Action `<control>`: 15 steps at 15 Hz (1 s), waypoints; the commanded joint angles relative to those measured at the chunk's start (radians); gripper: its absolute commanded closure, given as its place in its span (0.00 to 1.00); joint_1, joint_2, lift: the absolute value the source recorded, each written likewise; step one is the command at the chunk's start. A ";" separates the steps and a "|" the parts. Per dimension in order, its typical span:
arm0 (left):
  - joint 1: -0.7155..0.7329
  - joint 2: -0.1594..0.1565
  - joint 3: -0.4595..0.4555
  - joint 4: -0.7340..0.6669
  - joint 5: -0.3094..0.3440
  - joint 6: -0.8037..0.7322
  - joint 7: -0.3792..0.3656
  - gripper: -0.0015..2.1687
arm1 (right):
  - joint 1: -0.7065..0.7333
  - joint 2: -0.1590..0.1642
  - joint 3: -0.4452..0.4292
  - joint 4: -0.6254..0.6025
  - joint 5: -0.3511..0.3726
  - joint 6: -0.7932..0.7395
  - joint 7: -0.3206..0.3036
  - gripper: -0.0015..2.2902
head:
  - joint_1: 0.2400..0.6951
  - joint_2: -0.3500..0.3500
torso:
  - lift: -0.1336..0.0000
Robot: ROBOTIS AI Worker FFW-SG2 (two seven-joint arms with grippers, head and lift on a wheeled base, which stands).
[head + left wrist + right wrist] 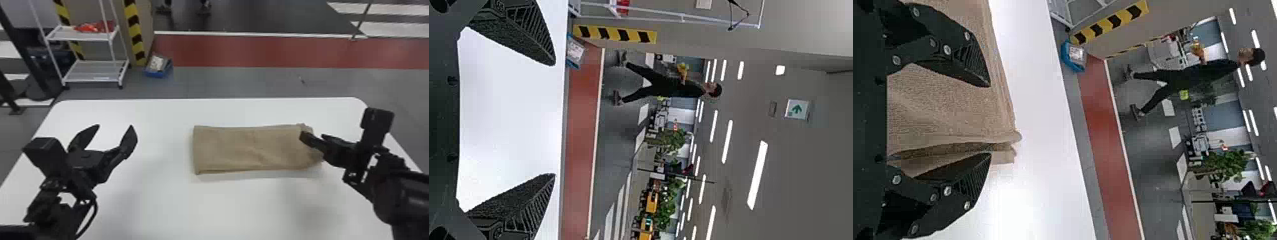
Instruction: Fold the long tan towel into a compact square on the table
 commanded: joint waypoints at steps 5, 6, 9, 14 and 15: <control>-0.008 -0.001 -0.008 0.014 0.000 0.000 -0.002 0.04 | -0.031 -0.076 -0.030 0.024 0.038 0.167 0.037 0.06 | 1.00 0.39 | 0.07; -0.008 0.000 -0.008 0.016 0.000 -0.003 -0.002 0.04 | -0.045 -0.079 -0.023 0.048 0.045 0.164 0.037 0.06 | 1.00 0.37 | 0.07; -0.007 -0.001 -0.008 0.016 0.000 -0.003 -0.002 0.04 | -0.062 -0.077 -0.004 0.094 0.049 0.149 0.055 0.11 | 1.00 0.36 | 0.07; -0.007 0.000 -0.008 0.017 0.000 -0.003 -0.004 0.04 | -0.042 -0.071 -0.003 0.103 0.030 0.118 0.080 0.55 | 1.00 0.39 | 0.07; -0.007 0.000 -0.008 0.017 0.000 0.000 -0.004 0.04 | -0.034 -0.068 -0.006 0.087 0.022 0.118 0.080 0.62 | 1.00 0.39 | 0.07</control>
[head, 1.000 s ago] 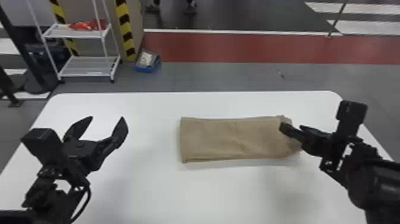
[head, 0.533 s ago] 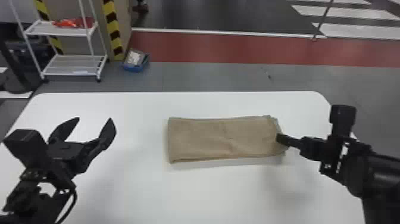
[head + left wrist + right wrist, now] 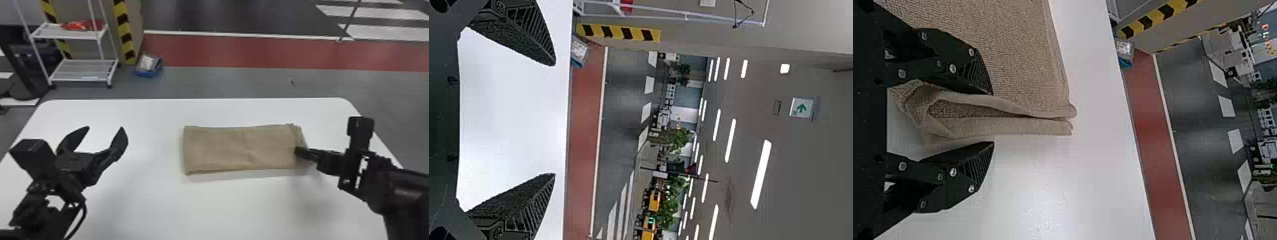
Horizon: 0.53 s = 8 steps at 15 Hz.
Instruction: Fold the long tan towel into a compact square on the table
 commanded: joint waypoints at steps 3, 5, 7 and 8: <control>0.002 0.000 0.000 0.002 0.000 -0.001 -0.001 0.04 | 0.031 0.010 -0.021 -0.053 -0.024 0.000 -0.002 0.63 | 1.00 0.40 | 0.07; 0.003 0.000 0.000 0.000 0.000 -0.001 -0.001 0.04 | 0.040 0.012 -0.049 -0.076 -0.051 0.015 -0.002 0.65 | 1.00 0.40 | 0.07; 0.005 0.002 0.000 -0.006 0.000 0.002 -0.001 0.04 | 0.065 0.015 -0.090 -0.131 -0.102 0.012 -0.002 0.65 | 1.00 0.39 | 0.07; 0.005 0.002 0.000 -0.009 0.000 -0.001 -0.001 0.04 | 0.077 0.021 -0.117 -0.166 -0.125 0.009 -0.002 0.65 | 1.00 0.38 | 0.07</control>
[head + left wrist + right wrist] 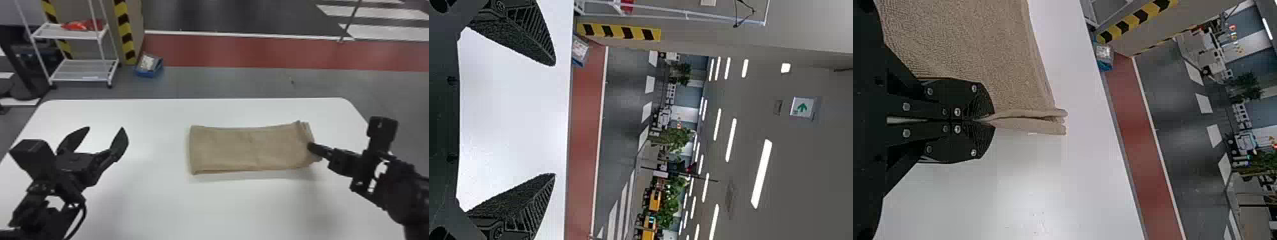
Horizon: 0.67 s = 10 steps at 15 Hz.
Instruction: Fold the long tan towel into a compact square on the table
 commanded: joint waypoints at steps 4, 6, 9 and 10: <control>0.001 0.007 0.005 -0.004 0.003 -0.007 0.011 0.04 | 0.073 0.046 -0.048 -0.205 -0.132 -0.055 0.000 0.65 | 1.00 0.36 | 0.07; 0.001 0.007 0.006 -0.003 0.003 -0.007 0.026 0.04 | 0.093 0.067 0.029 -0.259 -0.135 -0.071 0.000 0.65 | 1.00 0.38 | 0.07; 0.004 0.008 0.006 -0.003 0.003 -0.007 0.026 0.04 | 0.099 0.095 0.193 -0.291 -0.101 -0.092 -0.006 0.65 | 1.00 0.49 | 0.07; 0.005 0.008 0.006 -0.004 0.002 -0.007 0.025 0.04 | 0.099 0.096 0.246 -0.294 -0.078 -0.098 -0.009 0.65 | 1.00 0.53 | 0.07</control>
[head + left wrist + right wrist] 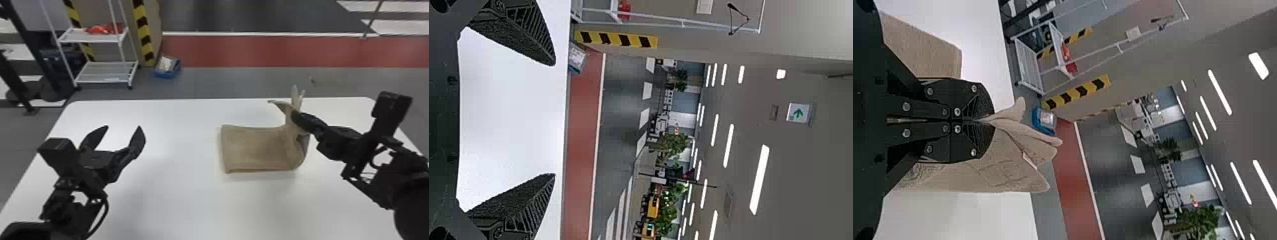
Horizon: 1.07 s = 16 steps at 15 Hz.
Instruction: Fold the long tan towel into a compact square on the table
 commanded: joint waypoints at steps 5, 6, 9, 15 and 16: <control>0.006 0.005 0.004 0.000 0.000 0.000 -0.001 0.04 | -0.013 0.006 0.229 0.006 0.135 0.008 -0.044 0.65 | 1.00 0.70 | 0.07; 0.005 0.005 0.003 0.004 0.000 0.000 -0.001 0.04 | -0.016 0.006 0.243 0.018 0.147 0.017 -0.049 0.65 | 1.00 0.71 | 0.07; 0.005 0.003 0.001 0.010 0.000 0.000 -0.002 0.04 | -0.031 0.006 0.274 0.042 0.167 0.060 -0.058 0.65 | 1.00 0.74 | 0.07; 0.006 0.003 0.003 0.013 0.000 0.000 -0.001 0.04 | -0.066 0.006 0.379 0.108 0.214 0.087 -0.062 0.63 | 1.00 0.80 | 0.07; 0.005 0.003 0.003 0.014 0.000 0.000 -0.001 0.04 | -0.068 0.006 0.392 0.114 0.217 0.109 -0.061 0.55 | 1.00 0.81 | 0.07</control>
